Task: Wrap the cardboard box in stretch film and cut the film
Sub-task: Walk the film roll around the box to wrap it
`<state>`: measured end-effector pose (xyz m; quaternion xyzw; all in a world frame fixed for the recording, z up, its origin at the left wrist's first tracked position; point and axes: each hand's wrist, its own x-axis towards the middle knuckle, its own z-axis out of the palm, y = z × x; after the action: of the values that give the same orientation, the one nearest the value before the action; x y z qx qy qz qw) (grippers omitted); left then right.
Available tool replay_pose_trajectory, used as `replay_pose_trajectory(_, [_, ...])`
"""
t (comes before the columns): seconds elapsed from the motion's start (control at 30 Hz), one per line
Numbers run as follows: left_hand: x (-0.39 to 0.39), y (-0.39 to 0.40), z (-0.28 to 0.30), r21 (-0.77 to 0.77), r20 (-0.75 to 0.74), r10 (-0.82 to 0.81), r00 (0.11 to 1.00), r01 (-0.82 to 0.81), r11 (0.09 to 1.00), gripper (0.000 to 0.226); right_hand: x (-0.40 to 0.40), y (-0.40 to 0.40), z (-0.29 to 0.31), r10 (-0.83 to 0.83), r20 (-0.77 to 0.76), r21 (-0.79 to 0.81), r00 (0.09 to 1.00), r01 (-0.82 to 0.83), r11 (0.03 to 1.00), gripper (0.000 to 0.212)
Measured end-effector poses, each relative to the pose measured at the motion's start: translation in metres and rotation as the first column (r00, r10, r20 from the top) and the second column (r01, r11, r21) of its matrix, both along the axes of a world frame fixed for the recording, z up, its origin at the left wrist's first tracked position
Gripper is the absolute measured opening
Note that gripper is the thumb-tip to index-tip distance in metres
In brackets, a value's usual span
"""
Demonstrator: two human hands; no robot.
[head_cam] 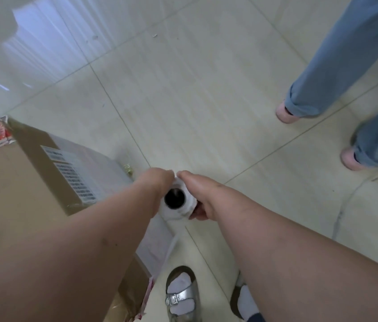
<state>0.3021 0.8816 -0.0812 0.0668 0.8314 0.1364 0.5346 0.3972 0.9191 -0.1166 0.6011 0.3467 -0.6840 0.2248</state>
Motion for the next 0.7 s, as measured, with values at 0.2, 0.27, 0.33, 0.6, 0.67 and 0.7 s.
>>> replay_pose_trajectory(0.2, [-0.030,0.012,0.003,0.109,-0.191,0.191,0.963,-0.172,0.979,0.023,-0.017,0.023,-0.003,0.097,-0.019,-0.010,0.995,-0.097,0.995,0.042])
replay_pose_trajectory(0.27, [-0.036,0.009,-0.002,0.106,-0.094,0.397,0.913,-0.387,0.916,0.020,-0.023,0.031,-0.004,0.149,0.001,0.033,0.989,-0.149,0.988,0.037])
replay_pose_trajectory(0.33, [-0.034,0.006,-0.003,0.028,0.050,0.580,0.813,-0.581,0.813,0.025,-0.032,0.036,-0.002,0.177,-0.003,0.045,0.984,-0.177,0.983,0.036])
replay_pose_trajectory(0.6, [-0.041,0.004,-0.009,-0.075,0.152,0.620,0.770,-0.616,0.784,0.039,-0.054,0.050,0.002,0.275,-0.009,0.031,0.961,-0.275,0.961,0.046])
replay_pose_trajectory(0.67, [-0.046,0.008,-0.008,-0.056,0.124,0.605,0.786,-0.603,0.796,0.044,-0.060,0.056,0.008,0.312,0.006,0.032,0.950,-0.312,0.950,0.047])
replay_pose_trajectory(0.7, [-0.052,0.011,-0.006,-0.040,0.108,0.594,0.797,-0.594,0.804,0.046,-0.065,0.059,0.011,0.339,0.003,0.036,0.941,-0.339,0.940,0.046])
